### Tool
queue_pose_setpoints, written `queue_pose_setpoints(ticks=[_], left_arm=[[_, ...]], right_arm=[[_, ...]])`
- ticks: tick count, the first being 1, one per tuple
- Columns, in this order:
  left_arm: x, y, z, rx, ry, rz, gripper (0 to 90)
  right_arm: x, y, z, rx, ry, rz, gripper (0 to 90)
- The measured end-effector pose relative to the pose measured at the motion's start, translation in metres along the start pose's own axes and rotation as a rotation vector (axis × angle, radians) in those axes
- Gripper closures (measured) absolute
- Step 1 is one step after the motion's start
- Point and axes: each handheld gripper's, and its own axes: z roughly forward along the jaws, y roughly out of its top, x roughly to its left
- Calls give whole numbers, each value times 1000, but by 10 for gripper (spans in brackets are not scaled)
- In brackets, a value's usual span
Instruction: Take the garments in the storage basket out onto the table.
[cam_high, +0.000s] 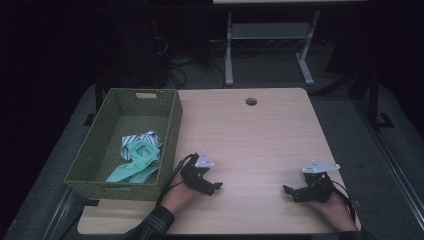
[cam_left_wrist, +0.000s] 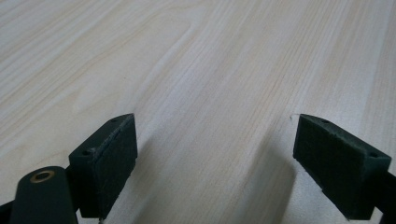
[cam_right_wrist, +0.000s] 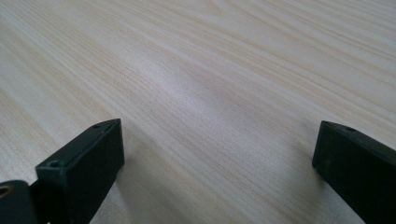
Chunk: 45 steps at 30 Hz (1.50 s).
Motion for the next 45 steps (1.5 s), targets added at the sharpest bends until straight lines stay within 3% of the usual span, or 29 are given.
queue_pose_setpoints(ticks=[24, 45], left_arm=[[2, 10, -9, 19, -8, -1, 133], [4, 22, -21, 1, -19, -20, 133]], right_arm=[[0, 0, 0, 2, -2, 3, 17], [0, 0, 0, 2, 0, 4, 17]])
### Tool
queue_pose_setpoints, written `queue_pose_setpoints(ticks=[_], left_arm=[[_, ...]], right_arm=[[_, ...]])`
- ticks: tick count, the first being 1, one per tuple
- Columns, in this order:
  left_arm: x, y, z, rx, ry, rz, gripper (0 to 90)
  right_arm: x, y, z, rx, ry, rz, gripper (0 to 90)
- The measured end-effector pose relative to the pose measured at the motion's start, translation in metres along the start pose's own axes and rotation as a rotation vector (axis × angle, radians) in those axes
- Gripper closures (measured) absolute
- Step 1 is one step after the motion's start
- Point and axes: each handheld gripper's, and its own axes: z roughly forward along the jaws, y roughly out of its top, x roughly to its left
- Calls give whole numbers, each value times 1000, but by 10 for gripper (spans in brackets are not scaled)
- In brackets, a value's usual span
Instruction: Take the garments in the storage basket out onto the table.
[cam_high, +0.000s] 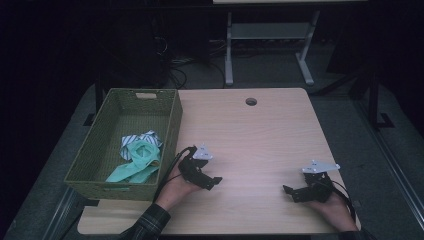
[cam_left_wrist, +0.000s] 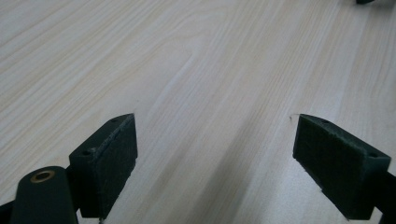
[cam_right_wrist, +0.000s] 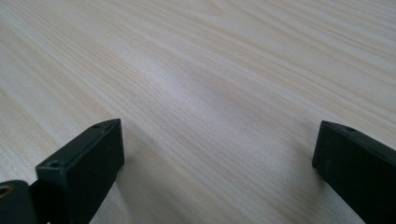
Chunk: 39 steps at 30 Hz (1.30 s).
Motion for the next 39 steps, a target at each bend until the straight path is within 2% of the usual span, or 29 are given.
queue_pose_setpoints(ticks=[3, 9, 12, 13, 16, 18, 30, 31, 32, 33, 39], left_arm=[[1, 2, -3, -20, -7, -5, 135], [1, 6, -8, -9, -23, -4, 134], [1, 7, -9, -13, -20, -3, 134], [1, 8, -10, -20, -23, -14, 134], [1, 10, -12, -9, -23, -4, 134], [0, 11, -13, -17, -19, -13, 134], [1, 19, -24, -27, -27, -5, 135], [1, 21, -24, -31, -35, -23, 135], [1, 21, -24, -31, -35, -23, 135], [2, 22, -25, -19, -34, -5, 135], [3, 28, -28, -16, -38, -6, 135]], right_arm=[[0, 0, 0, 0, 0, 0, 17], [0, 0, 0, 0, 0, 0, 17], [0, 0, 0, 0, 0, 0, 17], [0, 0, 0, 0, 0, 0, 17], [0, 0, 0, 0, 0, 0, 17], [0, 0, 0, 0, 0, -1, 17], [0, 0, 0, 0, 0, 0, 17], [0, 0, 0, 0, 0, 0, 17], [0, 0, 0, 0, 0, 0, 17], [0, 0, 0, 0, 0, 0, 17], [0, 0, 0, 0, -1, 0, 17]])
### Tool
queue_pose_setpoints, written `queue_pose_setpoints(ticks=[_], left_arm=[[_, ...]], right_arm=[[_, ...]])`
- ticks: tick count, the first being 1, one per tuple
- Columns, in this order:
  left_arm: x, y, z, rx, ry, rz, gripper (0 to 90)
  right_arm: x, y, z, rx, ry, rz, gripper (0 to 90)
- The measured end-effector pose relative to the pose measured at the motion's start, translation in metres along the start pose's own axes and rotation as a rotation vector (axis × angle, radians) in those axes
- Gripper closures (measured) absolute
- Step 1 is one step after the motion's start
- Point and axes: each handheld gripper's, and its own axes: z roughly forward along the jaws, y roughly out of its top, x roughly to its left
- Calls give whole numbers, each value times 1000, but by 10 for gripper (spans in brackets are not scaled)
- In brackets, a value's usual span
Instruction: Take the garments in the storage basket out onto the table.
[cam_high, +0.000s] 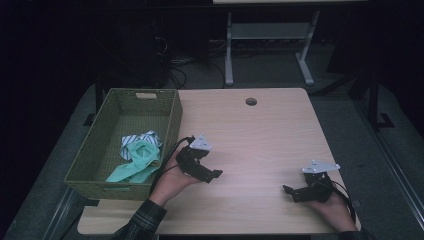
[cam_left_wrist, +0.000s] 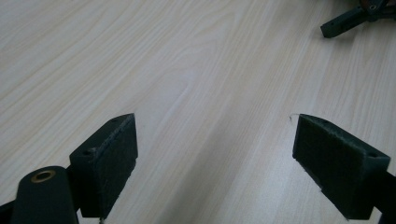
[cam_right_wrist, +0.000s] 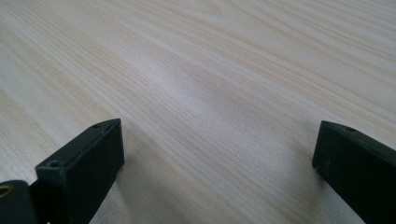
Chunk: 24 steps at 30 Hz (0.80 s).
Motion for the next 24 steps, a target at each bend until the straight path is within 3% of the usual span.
queue_pose_setpoints(ticks=[4, 17, 24], left_arm=[[1, 2, -3, -14, -2, -6, 135], [6, 12, -11, 13, -5, 17, 135], [10, 13, -16, 15, -15, 2, 137]], right_arm=[[0, 0, 0, 0, 0, 0, 17], [0, 0, 0, 0, 0, 0, 17], [0, 0, 0, 0, 0, 0, 17]])
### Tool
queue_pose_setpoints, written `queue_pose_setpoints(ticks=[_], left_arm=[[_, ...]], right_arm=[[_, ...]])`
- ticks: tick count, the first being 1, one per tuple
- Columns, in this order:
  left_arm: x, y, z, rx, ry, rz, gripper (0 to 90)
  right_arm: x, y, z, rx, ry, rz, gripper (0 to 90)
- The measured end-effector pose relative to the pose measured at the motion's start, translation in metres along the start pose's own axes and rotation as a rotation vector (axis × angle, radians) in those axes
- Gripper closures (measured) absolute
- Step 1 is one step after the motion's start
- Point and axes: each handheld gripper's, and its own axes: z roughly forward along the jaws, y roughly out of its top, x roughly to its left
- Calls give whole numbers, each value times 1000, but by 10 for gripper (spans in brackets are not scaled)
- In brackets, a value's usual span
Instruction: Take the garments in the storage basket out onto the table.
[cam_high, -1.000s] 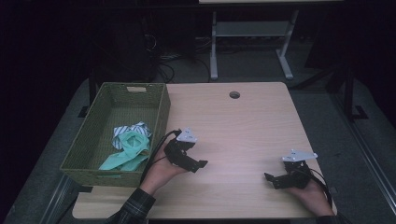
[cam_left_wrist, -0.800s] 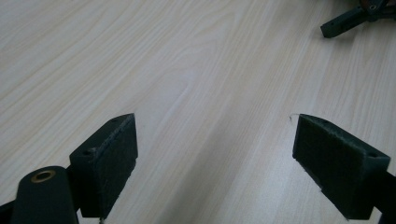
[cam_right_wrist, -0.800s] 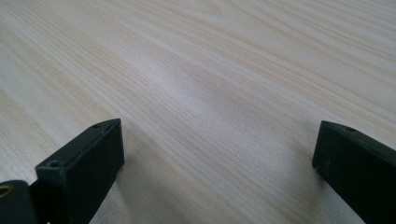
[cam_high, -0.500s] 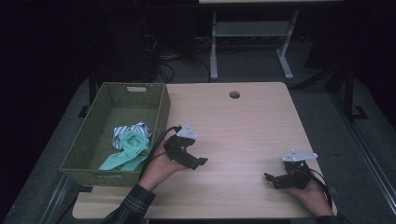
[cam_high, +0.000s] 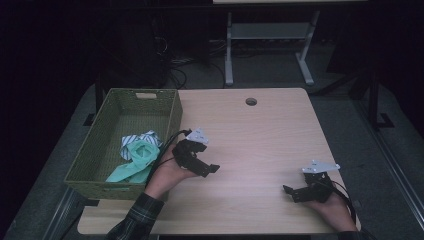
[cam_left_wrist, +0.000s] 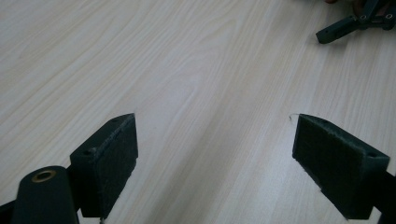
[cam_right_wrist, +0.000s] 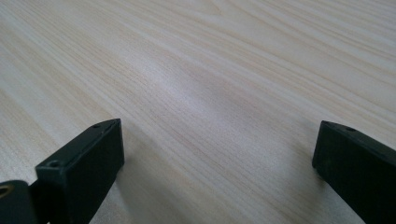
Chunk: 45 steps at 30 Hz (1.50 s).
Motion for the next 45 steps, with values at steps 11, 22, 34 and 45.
queue_pose_setpoints(ticks=[11, 22, 34, 45], left_arm=[[11, 2, -16, -5, 5, -16, 137], [16, 2, -31, -8, 34, -19, 137], [23, -2, -47, -28, 61, -38, 139], [31, -9, -64, -42, 92, -58, 141]], right_arm=[[0, 0, 0, -2, -1, -3, 17], [0, 0, 0, -2, -1, -3, 17], [0, 0, 0, -3, -1, -2, 17], [0, 0, 0, -3, -1, -2, 17]])
